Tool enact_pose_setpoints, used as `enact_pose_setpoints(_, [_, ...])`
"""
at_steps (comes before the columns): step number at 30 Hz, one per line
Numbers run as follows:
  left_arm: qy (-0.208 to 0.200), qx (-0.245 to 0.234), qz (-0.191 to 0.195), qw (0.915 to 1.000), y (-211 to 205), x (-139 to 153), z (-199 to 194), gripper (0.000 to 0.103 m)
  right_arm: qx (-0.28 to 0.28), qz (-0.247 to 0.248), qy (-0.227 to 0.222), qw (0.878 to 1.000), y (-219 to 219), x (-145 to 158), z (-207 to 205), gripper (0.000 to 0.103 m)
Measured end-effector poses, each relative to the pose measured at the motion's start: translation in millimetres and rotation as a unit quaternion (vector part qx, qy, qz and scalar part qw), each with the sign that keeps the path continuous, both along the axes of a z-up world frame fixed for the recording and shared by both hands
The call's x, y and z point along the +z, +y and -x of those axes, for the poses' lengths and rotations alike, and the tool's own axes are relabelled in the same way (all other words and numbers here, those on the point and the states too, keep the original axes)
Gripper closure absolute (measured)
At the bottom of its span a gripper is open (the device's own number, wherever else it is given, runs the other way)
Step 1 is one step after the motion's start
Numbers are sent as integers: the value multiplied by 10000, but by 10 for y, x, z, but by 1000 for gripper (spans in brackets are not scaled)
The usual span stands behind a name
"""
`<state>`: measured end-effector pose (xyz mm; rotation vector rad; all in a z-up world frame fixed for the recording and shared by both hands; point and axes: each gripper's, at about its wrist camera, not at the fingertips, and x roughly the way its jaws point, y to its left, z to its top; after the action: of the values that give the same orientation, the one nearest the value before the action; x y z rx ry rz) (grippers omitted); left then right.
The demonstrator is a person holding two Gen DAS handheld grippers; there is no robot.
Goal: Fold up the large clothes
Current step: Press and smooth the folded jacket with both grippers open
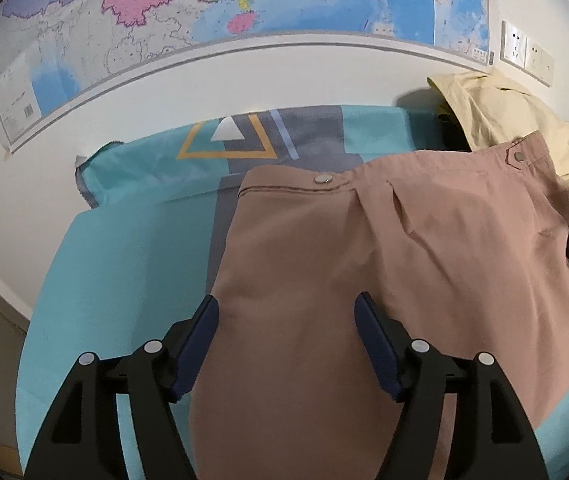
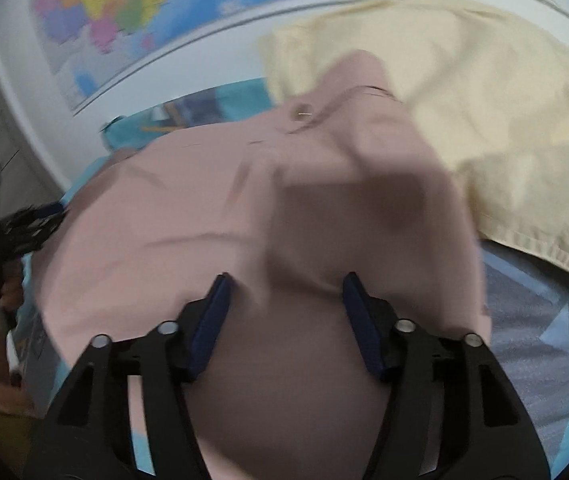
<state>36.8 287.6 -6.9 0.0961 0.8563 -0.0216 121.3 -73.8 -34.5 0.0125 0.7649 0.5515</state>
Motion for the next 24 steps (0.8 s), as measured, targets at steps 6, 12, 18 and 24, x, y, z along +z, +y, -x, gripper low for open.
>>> enact_pose_setpoints(6, [-105, 161, 240, 9995, 204, 100, 166, 31, -100, -245, 45, 9996, -102, 78, 29, 48])
enact_pose_setpoints(12, [-148, 156, 833, 9963, 544, 209, 507, 30, 68, -453, -301, 9985, -259, 304, 360, 44])
enact_pose_setpoints(18, [297, -127, 1161, 9927, 571, -48, 659, 29, -266, -90, -78, 9996, -448, 47, 429, 45])
enact_pose_setpoints(24, [361, -93, 1569, 9869, 624, -170, 581, 55, -484, -150, 103, 9987, -503, -22, 402, 45])
